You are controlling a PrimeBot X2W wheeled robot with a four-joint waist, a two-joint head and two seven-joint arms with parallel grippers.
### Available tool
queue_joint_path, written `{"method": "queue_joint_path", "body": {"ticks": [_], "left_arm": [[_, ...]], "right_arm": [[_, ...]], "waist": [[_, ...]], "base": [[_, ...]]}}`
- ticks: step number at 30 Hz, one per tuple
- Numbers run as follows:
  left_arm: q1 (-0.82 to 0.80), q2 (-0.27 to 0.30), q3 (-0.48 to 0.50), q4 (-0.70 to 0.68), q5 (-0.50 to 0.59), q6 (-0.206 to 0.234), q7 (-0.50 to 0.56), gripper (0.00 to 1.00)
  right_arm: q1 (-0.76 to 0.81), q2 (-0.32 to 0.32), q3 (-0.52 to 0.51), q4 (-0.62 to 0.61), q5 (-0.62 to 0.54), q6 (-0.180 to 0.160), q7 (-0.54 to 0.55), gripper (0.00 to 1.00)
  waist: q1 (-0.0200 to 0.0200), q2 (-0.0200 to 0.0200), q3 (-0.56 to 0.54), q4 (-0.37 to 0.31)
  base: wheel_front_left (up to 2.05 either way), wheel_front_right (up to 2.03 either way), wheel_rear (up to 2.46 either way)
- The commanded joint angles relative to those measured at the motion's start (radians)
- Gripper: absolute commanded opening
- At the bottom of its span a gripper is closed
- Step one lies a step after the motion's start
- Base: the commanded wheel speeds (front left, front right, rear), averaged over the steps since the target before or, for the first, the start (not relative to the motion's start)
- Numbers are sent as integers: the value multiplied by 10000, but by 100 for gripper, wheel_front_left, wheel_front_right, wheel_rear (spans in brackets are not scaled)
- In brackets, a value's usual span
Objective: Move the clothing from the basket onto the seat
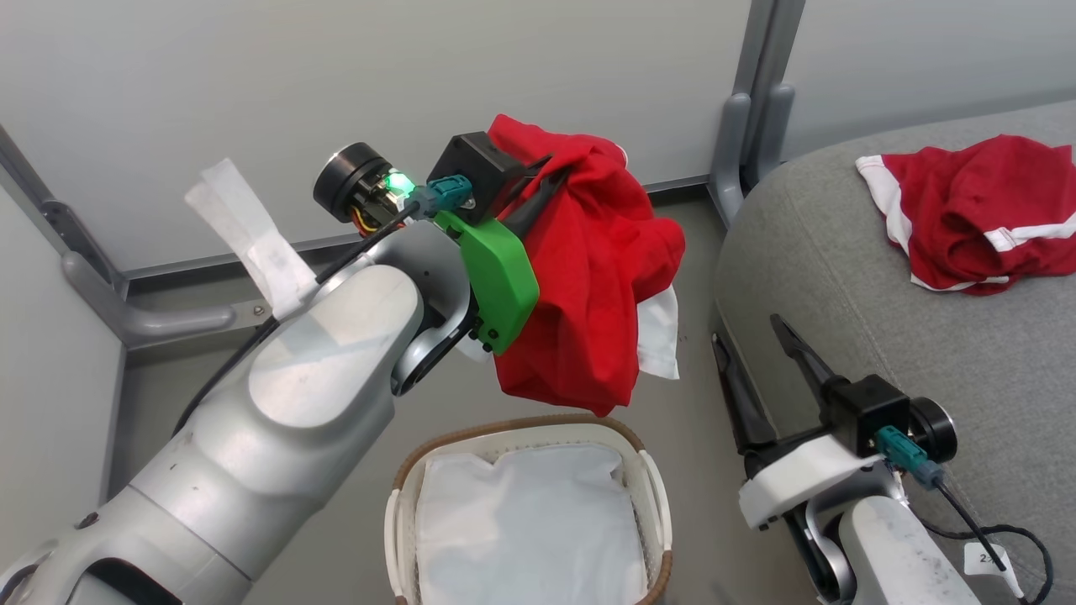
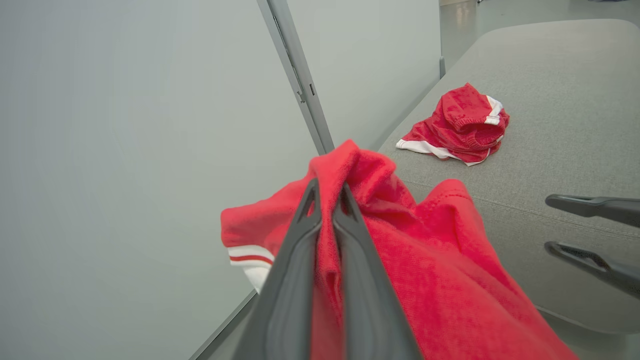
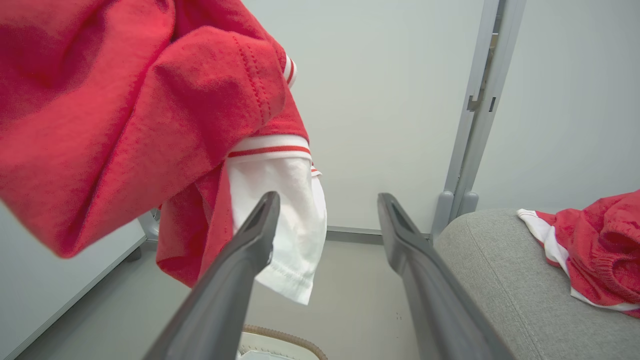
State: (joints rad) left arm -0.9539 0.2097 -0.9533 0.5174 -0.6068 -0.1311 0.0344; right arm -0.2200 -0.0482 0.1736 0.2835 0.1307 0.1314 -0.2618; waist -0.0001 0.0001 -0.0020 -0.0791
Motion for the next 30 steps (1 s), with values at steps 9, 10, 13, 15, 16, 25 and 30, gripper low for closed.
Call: {"method": "queue_joint_path", "body": {"ticks": [9,10,13,15,16,25,30], "left_arm": [[-204,11,-30,-415,-130,92,84,0],[-229,-13,-33,-444,-143,107,112,0],[-281,-78,-44,-528,-168,160,138,0],[-275,-130,-43,-604,-198,159,147,0],[-265,-160,-38,-649,-234,158,157,0],[-254,-298,-166,-1170,-470,114,248,0],[-50,-198,-180,-1300,-605,103,208,0]], "right_arm": [[-685,-40,1191,531,-120,-14,-49,100],[-833,-42,1347,680,-82,-14,-49,100],[-1244,-45,1818,1170,15,-14,-49,100],[-1560,-45,2014,1563,-21,-14,-49,100],[-1703,-45,2077,1757,-41,-14,-49,100],[-2982,-40,2014,3662,-191,-14,-47,100],[-3518,-42,2242,4153,-149,-14,-47,0]], "waist": [[1,-1,-134,53],[1,-1,-133,68],[1,-1,-135,121],[1,-1,-140,160],[1,-1,-141,183],[1,-1,-130,499],[1,-1,-68,571]], "base": [[0,0,0],[0,0,0],[0,0,0],[0,0,0],[0,0,0],[0,0,0],[0,0,0]]}}
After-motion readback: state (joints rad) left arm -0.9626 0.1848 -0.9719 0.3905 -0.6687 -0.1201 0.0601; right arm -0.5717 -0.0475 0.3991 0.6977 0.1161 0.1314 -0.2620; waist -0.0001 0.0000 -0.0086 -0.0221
